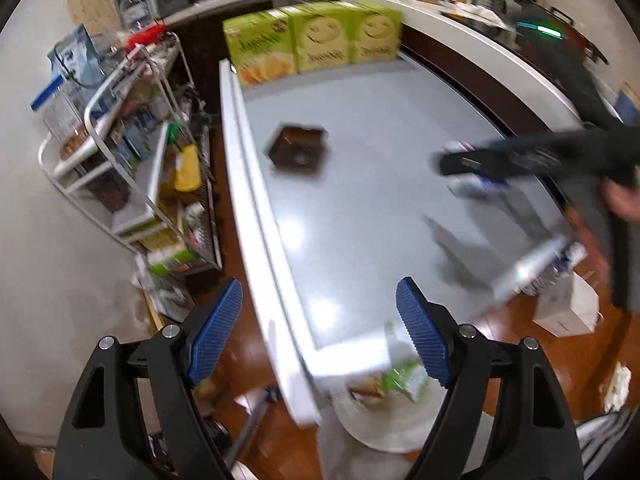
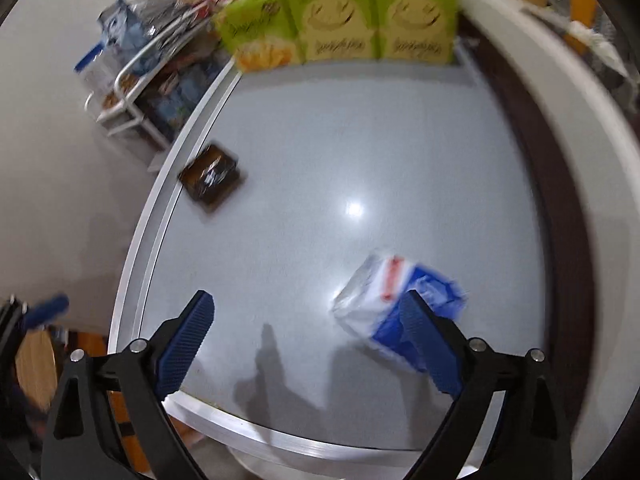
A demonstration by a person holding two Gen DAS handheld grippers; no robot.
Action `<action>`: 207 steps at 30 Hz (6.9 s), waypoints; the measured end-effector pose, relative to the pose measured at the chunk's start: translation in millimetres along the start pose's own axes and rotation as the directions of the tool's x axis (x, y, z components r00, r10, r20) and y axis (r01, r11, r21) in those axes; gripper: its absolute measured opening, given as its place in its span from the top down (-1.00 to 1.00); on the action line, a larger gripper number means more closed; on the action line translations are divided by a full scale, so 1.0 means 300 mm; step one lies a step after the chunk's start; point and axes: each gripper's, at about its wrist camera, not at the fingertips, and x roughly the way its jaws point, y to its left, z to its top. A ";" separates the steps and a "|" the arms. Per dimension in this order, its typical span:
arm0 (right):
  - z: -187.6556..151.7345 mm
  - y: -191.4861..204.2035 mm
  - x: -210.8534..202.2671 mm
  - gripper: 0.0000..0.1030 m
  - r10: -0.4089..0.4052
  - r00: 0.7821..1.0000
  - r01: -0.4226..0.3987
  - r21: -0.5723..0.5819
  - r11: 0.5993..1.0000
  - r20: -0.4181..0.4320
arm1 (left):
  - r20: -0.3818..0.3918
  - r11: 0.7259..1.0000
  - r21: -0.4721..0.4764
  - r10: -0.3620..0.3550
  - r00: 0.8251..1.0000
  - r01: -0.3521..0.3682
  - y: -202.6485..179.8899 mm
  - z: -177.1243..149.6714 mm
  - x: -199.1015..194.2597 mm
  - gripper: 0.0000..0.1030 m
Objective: Collect trash
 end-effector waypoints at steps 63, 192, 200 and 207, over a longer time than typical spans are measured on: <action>0.004 -0.166 0.107 -0.21 -0.065 0.993 0.089 0.265 0.960 -0.101 | -0.133 0.995 0.065 -0.068 0.989 0.077 0.012 0.334 0.435 -0.38; -0.613 -0.027 0.178 -0.68 0.113 0.891 -0.119 0.014 0.993 -0.441 | -0.468 0.981 0.026 -0.156 0.870 0.190 -0.265 -0.467 0.308 -0.60; -0.607 -0.026 0.138 -0.84 0.143 0.894 -0.145 0.029 0.989 -0.426 | -0.447 0.979 -0.027 -0.194 0.873 0.204 -0.247 -0.456 0.264 -0.78; -0.571 -0.043 0.034 -0.89 0.144 0.915 -0.140 0.037 0.989 -0.376 | -0.381 0.981 -0.060 -0.195 0.904 0.186 -0.212 -0.417 0.151 -0.78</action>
